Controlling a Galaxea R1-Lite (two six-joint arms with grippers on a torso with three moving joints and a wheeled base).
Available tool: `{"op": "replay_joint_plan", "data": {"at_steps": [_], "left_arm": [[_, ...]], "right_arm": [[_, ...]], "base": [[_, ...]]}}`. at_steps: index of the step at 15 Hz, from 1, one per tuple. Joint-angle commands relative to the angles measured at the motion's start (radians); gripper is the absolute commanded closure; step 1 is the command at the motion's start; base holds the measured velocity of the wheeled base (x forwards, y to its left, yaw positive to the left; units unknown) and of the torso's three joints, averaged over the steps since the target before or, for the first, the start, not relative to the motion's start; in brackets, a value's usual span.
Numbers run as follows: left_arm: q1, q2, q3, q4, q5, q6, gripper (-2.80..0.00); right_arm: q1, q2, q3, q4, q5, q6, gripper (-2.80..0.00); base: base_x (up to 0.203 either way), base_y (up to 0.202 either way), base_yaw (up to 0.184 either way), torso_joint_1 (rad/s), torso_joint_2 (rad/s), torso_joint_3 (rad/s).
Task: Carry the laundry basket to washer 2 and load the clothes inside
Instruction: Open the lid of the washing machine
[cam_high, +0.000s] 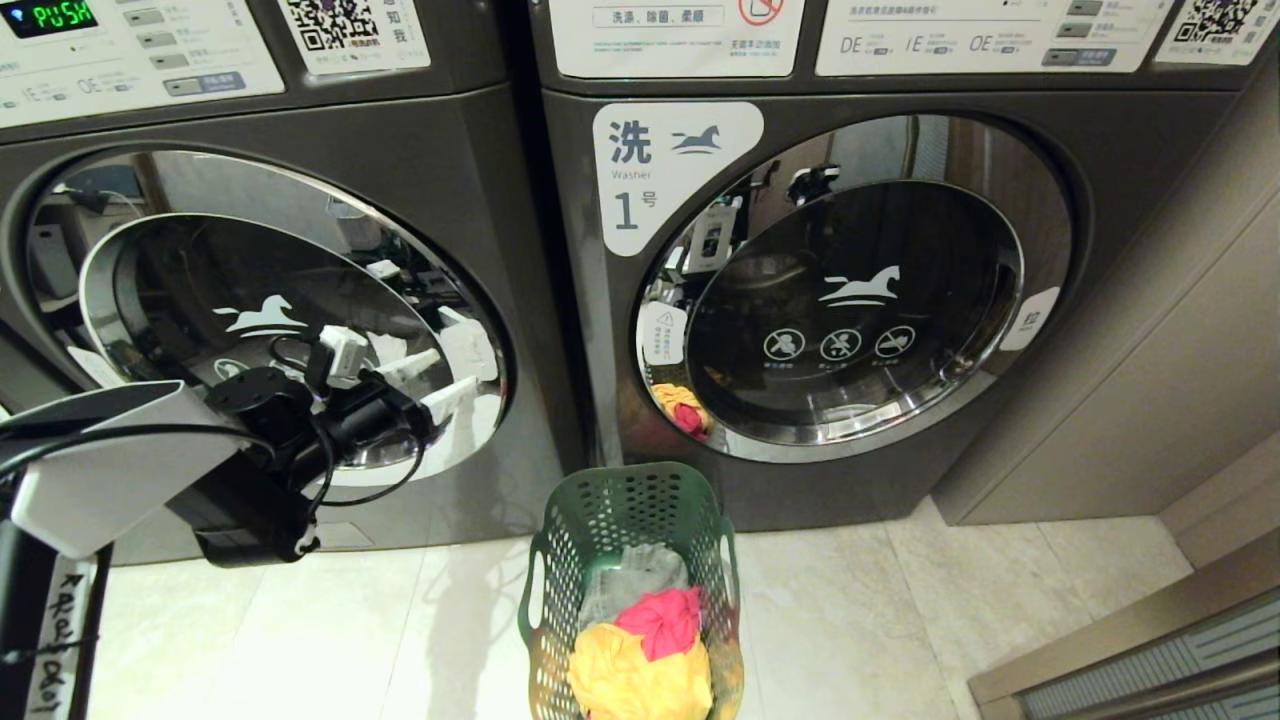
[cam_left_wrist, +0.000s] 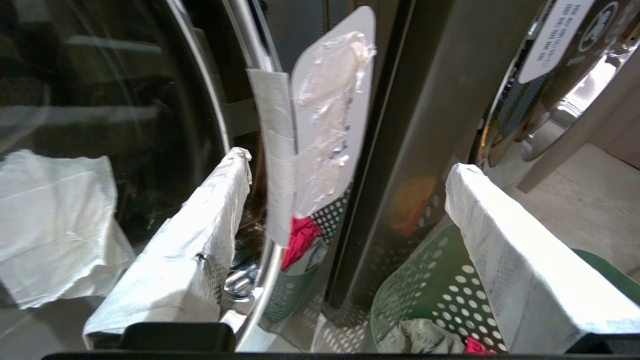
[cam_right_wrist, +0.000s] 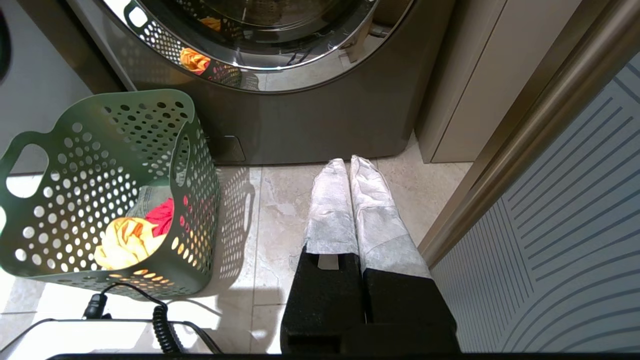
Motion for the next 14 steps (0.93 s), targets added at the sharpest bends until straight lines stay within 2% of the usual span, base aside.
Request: {"op": "replay_joint_plan", "data": {"at_steps": [1,5,11,14], "left_arm": [[-0.011,0.034,-0.047,-0.009,0.001,-0.003,-2.8],[-0.034,0.059,-0.095,-0.009,0.006,-0.005,-2.8],[-0.051,0.067,-0.101,-0.009,0.005,-0.009,-2.8],[-0.048,0.052,-0.098,-0.009,-0.006,-0.042,-2.8]], "right_arm": [[0.0,0.001,0.0,0.0,0.0,0.0,0.0],[0.0,0.002,0.0,0.0,0.0,0.0,0.0],[0.0,0.0,0.0,0.0,0.0,0.0,0.0],[0.0,0.0,0.0,0.0,0.0,0.0,0.0]], "base": [[0.0,0.0,0.0,0.0,0.0,0.0],[0.0,0.0,0.0,0.0,0.0,0.0],[0.0,0.0,0.0,0.0,0.0,0.0],[0.0,0.0,0.0,0.0,0.0,0.0]]}}
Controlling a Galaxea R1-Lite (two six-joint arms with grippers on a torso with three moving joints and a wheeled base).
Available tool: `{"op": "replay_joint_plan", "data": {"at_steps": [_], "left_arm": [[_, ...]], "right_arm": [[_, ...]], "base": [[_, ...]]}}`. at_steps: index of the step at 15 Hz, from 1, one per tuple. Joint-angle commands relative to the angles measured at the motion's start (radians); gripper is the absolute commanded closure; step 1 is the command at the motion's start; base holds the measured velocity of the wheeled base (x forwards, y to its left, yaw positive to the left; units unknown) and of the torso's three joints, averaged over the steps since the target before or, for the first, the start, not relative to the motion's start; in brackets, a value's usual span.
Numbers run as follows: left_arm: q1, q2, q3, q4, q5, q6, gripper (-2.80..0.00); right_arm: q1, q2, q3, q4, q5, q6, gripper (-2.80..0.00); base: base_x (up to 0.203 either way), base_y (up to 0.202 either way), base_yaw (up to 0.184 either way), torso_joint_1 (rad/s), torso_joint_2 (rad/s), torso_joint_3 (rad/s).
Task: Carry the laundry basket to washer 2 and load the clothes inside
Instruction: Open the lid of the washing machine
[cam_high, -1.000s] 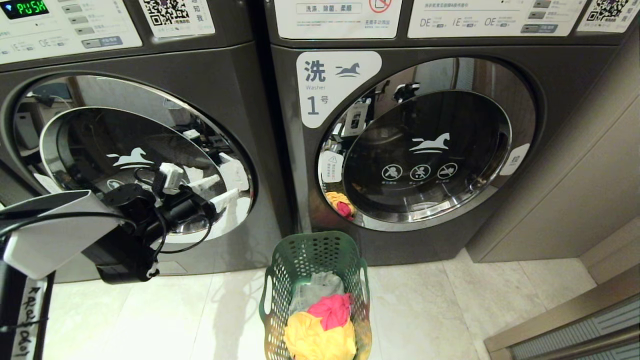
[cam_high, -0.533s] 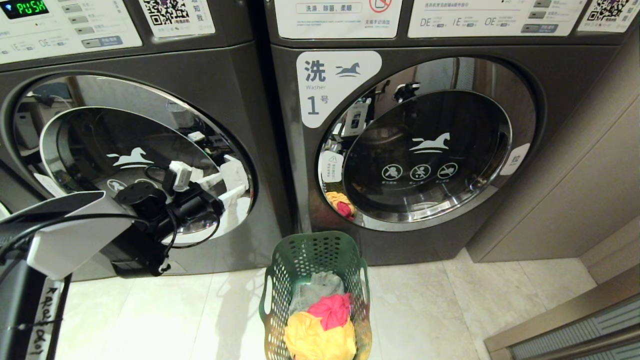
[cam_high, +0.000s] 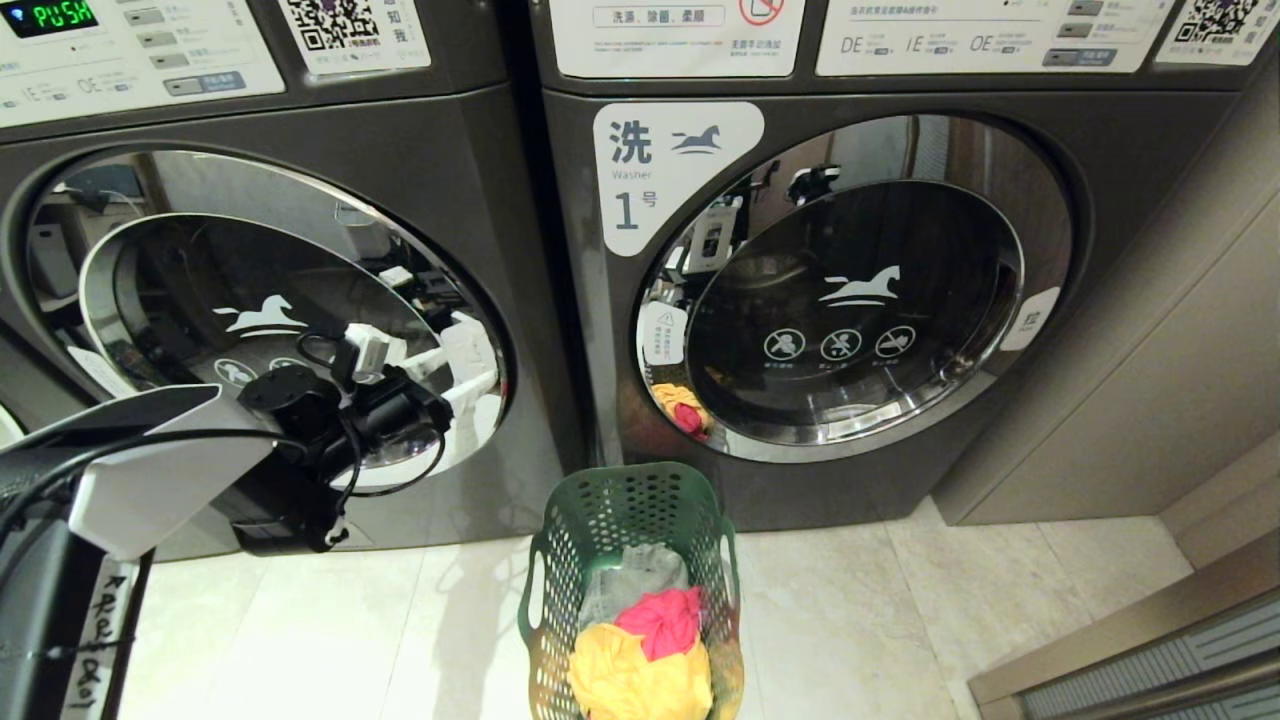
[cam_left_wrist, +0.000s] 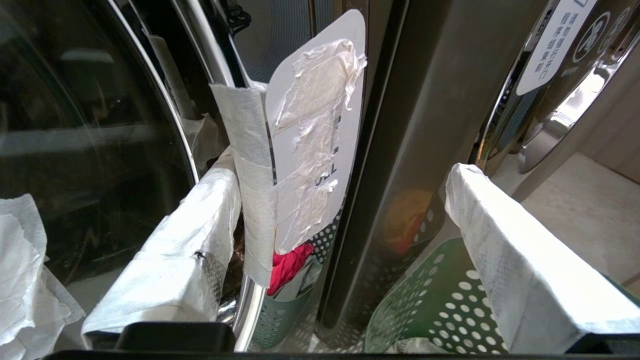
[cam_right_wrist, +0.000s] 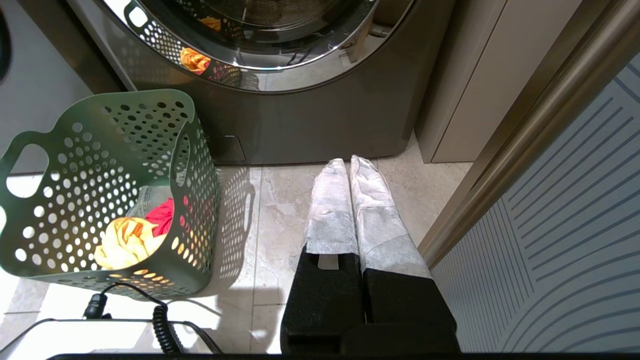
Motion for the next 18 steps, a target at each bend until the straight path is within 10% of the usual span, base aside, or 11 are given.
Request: {"op": "replay_joint_plan", "data": {"at_steps": [1,11,18], "left_arm": [[0.003,-0.011,0.002,-0.008,-0.025,-0.015,-2.8],[0.029,-0.066,0.069,-0.008,-0.05,-0.022,-2.8],[0.34,-0.231,0.232,-0.008,-0.055,-0.053,-2.8]], "right_arm": [[0.001,0.0,0.0,0.0,0.0,0.0,0.0],[0.001,0.002,0.0,0.0,0.0,0.0,0.0],[0.001,0.0,0.0,0.0,0.0,0.0,0.0]], "base": [[0.0,0.0,0.0,0.0,0.0,0.0],[0.0,0.0,0.0,0.0,0.0,0.0],[0.0,0.0,0.0,0.0,0.0,0.0]]}}
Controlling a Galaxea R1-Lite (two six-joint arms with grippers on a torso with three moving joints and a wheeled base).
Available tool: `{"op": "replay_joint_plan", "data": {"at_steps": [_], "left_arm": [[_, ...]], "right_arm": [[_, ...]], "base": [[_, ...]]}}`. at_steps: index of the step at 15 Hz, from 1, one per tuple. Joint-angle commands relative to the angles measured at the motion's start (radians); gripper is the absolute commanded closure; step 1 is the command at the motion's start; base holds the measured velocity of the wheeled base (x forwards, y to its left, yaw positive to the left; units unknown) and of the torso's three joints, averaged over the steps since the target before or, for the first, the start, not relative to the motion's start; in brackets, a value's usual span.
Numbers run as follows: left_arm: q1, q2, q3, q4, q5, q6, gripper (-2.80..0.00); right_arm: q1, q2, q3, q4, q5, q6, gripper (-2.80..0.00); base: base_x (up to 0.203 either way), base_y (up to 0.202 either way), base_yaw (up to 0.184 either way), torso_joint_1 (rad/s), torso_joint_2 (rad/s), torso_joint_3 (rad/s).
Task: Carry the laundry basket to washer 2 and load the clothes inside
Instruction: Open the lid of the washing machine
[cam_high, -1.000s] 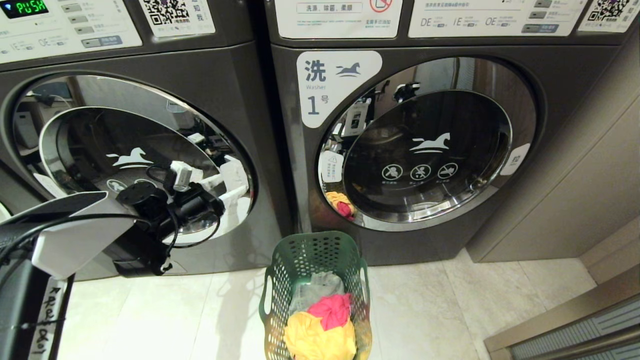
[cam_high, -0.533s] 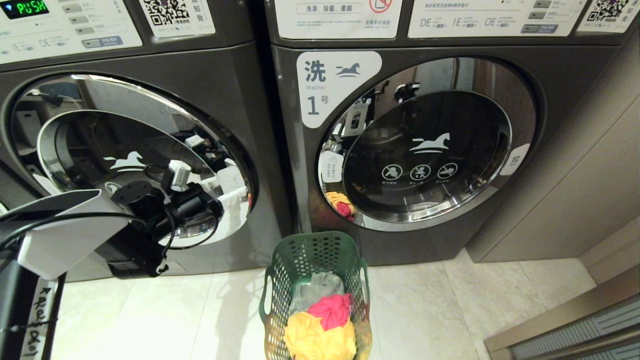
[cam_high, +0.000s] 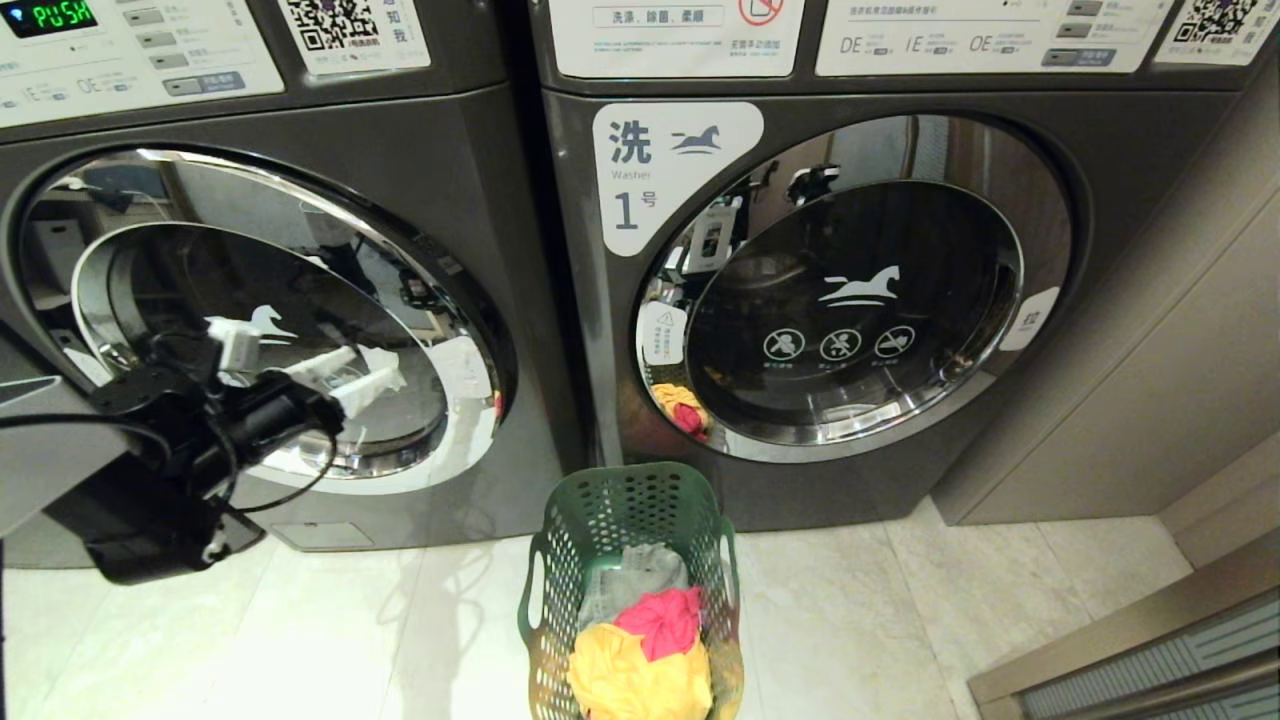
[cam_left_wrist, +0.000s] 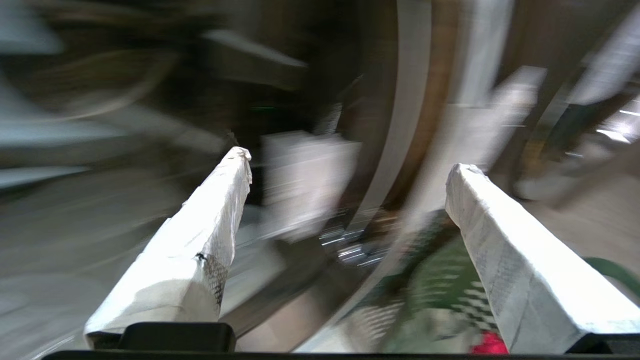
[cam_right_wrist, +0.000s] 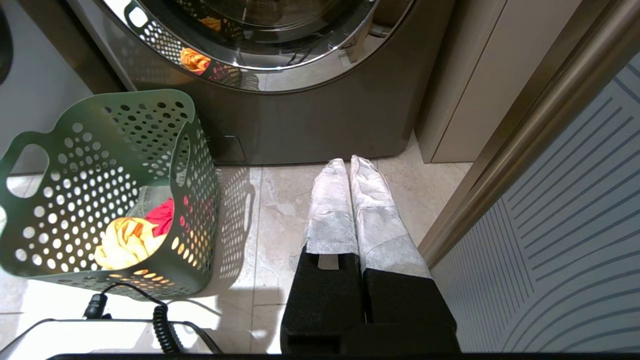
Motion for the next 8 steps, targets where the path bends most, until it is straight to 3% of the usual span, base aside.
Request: {"op": "replay_joint_plan", "data": {"at_steps": [1,4,8], "left_arm": [[0.157,-0.122,0.045,-0.008,-0.004,-0.02,-2.8],[0.336,-0.358,0.117,-0.008,0.004,-0.097,-2.8],[0.5,-0.786,0.171,-0.008,0.017,-0.242,-2.8]], "right_arm": [[0.0,0.002,0.0,0.0,0.0,0.0,0.0],[0.0,0.0,0.0,0.0,0.0,0.0,0.0],[0.0,0.0,0.0,0.0,0.0,0.0,0.0]], "base": [[0.0,0.0,0.0,0.0,0.0,0.0],[0.0,0.0,0.0,0.0,0.0,0.0],[0.0,0.0,0.0,0.0,0.0,0.0]]}}
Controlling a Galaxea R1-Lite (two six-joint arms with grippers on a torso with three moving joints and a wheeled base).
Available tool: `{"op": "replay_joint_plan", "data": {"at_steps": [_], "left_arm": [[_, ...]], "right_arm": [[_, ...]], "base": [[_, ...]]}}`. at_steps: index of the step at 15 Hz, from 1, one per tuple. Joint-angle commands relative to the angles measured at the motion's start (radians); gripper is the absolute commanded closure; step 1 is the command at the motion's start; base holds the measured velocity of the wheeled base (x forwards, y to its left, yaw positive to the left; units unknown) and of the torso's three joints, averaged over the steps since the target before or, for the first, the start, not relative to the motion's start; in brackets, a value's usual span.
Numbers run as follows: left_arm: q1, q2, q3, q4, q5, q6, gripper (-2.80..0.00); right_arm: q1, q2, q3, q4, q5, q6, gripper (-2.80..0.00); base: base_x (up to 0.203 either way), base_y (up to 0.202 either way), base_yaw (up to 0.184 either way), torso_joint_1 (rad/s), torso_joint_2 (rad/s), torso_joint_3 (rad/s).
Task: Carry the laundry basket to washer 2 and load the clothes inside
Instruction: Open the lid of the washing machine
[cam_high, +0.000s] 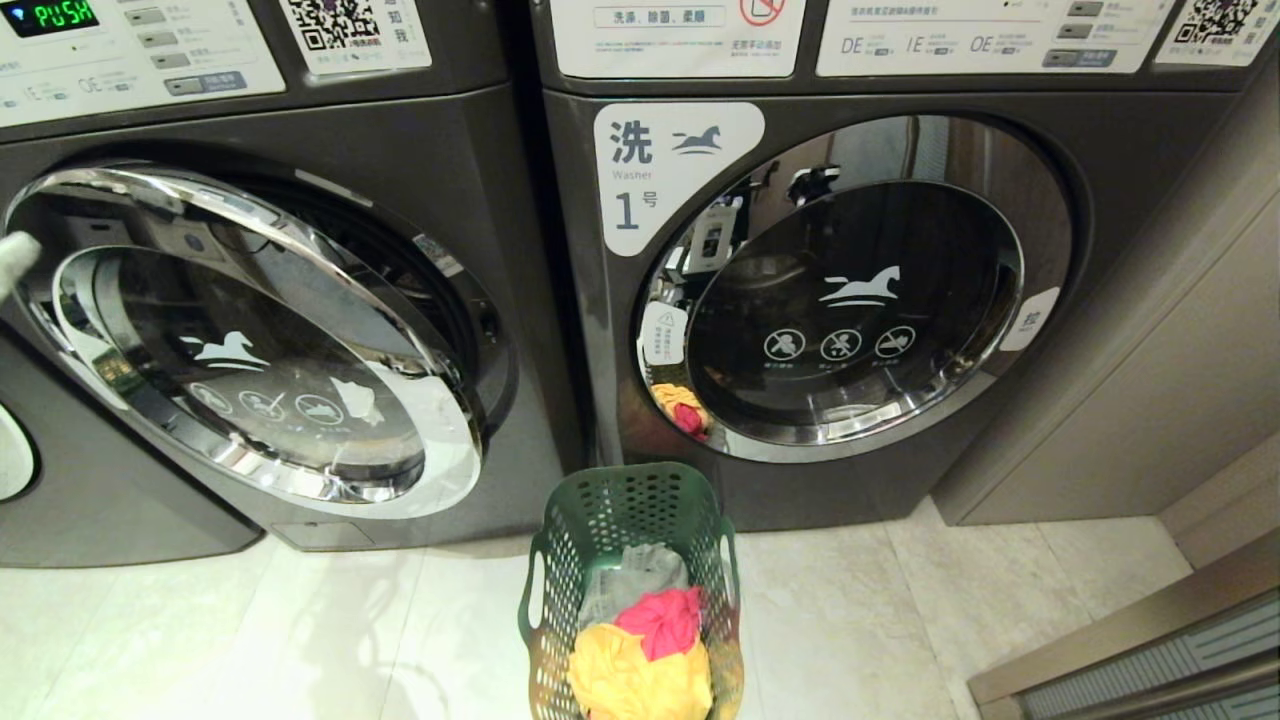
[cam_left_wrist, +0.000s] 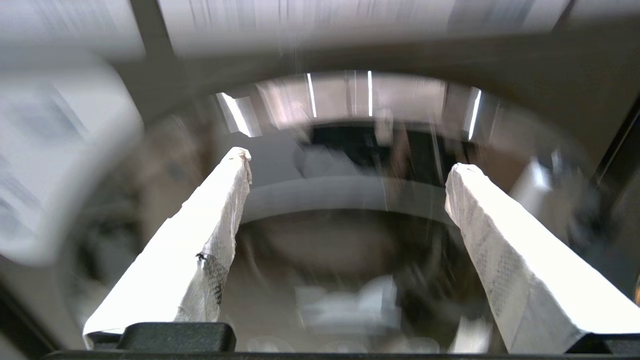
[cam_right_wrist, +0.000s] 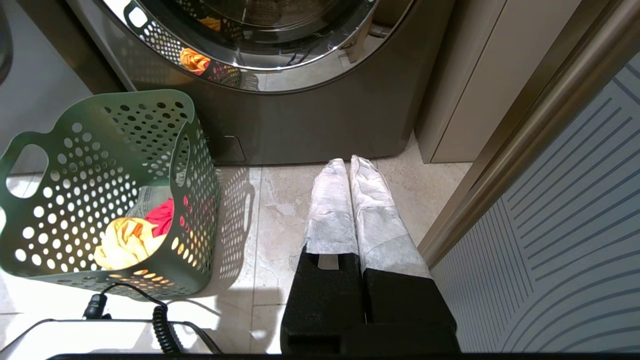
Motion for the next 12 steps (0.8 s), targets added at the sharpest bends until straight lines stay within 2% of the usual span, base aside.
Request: {"op": "replay_joint_plan", "data": {"at_steps": [1,3,5,6,7,8,9,12], "left_arm": [[0.078,-0.352,-0.014,-0.008,0.005,-0.083,-2.8],[0.103,-0.51,-0.079,-0.008,-0.015,-0.158,-2.8],[0.105,-0.623,-0.104,0.006,-0.107,-0.216,-2.8],[0.076,-0.649,-0.108,0.014,-0.119,-0.26,-2.8],[0.059,-0.659,-0.116,0.029,-0.114,-0.285,0.0],[0.059,-0.658,-0.118,0.034,-0.113,-0.285,0.0],[0.059,-0.657,-0.147,0.099,-0.105,-0.286,0.0],[0.032,-0.634,-0.274,0.479,-0.035,-0.284,0.0]], "right_arm": [[0.0,0.001,0.0,0.0,0.0,0.0,0.0],[0.0,0.0,0.0,0.0,0.0,0.0,0.0],[0.0,0.001,0.0,0.0,0.0,0.0,0.0],[0.0,0.001,0.0,0.0,0.0,0.0,0.0],[0.0,0.0,0.0,0.0,0.0,0.0,0.0],[0.0,0.0,0.0,0.0,0.0,0.0,0.0],[0.0,0.001,0.0,0.0,0.0,0.0,0.0],[0.0,0.0,0.0,0.0,0.0,0.0,0.0]], "base": [[0.0,0.0,0.0,0.0,0.0,0.0],[0.0,0.0,0.0,0.0,0.0,0.0],[0.0,0.0,0.0,0.0,0.0,0.0],[0.0,0.0,0.0,0.0,0.0,0.0],[0.0,0.0,0.0,0.0,0.0,0.0],[0.0,0.0,0.0,0.0,0.0,0.0],[0.0,0.0,0.0,0.0,0.0,0.0],[0.0,0.0,0.0,0.0,0.0,0.0]]}}
